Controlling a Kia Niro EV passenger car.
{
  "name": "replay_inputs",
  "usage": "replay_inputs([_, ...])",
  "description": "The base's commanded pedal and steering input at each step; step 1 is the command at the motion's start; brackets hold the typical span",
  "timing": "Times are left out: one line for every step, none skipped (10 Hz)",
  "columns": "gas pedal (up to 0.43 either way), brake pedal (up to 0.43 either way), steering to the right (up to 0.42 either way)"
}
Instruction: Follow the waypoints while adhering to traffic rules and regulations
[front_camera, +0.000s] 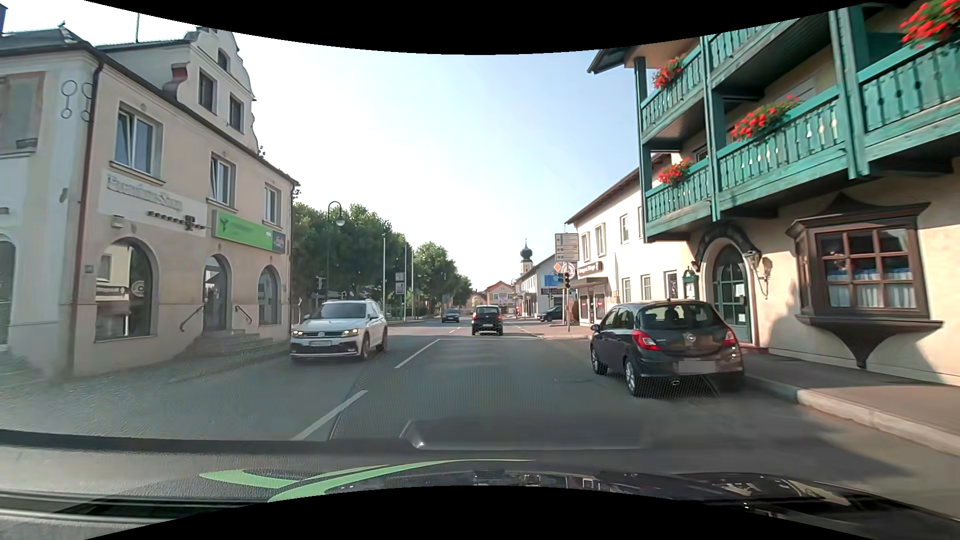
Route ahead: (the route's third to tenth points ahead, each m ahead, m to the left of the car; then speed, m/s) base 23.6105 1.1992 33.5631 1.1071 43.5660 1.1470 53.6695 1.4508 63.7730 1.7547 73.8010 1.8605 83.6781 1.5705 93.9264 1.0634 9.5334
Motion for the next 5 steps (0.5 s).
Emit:
replay_inputs([0.059, 0.000, 0.007])
replay_inputs([0.059, 0.000, 0.006])
replay_inputs([0.059, 0.000, 0.006])
replay_inputs([0.059, 0.000, 0.006])
replay_inputs([0.059, 0.000, 0.005])
